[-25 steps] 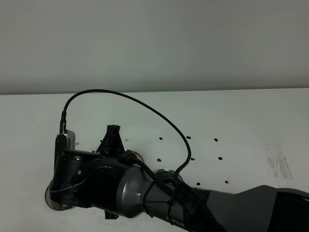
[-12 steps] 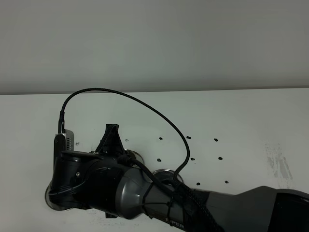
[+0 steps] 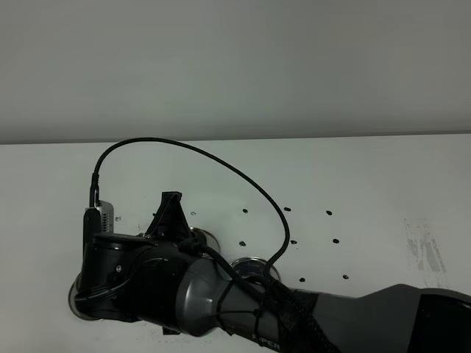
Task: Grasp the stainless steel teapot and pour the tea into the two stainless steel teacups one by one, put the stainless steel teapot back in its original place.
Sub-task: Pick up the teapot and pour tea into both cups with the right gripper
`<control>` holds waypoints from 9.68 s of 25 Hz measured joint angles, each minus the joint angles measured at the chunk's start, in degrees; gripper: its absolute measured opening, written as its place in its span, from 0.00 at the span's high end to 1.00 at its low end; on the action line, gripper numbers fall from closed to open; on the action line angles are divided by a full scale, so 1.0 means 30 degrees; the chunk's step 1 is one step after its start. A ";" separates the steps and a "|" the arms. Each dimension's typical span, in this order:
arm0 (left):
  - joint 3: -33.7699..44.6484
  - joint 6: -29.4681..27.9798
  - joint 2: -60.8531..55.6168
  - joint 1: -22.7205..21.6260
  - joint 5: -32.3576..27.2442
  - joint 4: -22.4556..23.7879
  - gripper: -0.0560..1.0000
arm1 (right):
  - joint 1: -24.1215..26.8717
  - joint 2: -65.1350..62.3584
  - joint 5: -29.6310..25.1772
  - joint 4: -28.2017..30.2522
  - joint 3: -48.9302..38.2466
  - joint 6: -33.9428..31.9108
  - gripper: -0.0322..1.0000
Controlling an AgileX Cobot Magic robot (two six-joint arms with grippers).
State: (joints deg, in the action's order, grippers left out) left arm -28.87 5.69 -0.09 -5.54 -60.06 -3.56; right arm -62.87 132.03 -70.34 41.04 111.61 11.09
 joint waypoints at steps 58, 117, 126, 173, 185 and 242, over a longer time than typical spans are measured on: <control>0.0000 -0.0001 0.0000 0.0000 0.0000 0.0000 0.37 | -0.0213 0.0000 0.0017 0.0300 -0.0016 0.0000 0.77; 0.0000 -0.0002 0.0000 0.0000 -0.0002 0.0000 0.37 | -0.0430 0.0177 0.0042 -0.0232 0.0410 0.0000 0.77; 0.0000 -0.0002 0.0000 0.0000 -0.0002 0.0000 0.37 | -0.0430 -0.1552 -0.0012 -0.2231 0.0801 -0.0961 0.77; 0.0000 -0.0020 0.0000 0.0000 -0.0002 0.0000 0.37 | 0.1067 -0.2727 0.4197 -1.0217 -0.3997 -0.5067 0.77; 0.0000 -0.0020 0.0000 0.0000 -0.0002 0.0000 0.37 | 0.1083 -0.2106 0.4655 -1.0803 -0.4006 -0.4696 0.77; 0.0000 -0.0018 0.0000 0.0000 -0.0002 0.0000 0.37 | 0.6400 -0.5644 0.3871 -0.9650 -0.6190 -0.0706 0.77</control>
State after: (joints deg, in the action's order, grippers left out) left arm -28.87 5.64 -0.09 -5.54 -60.06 -3.56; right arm -43.67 115.10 -58.73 12.09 93.03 8.98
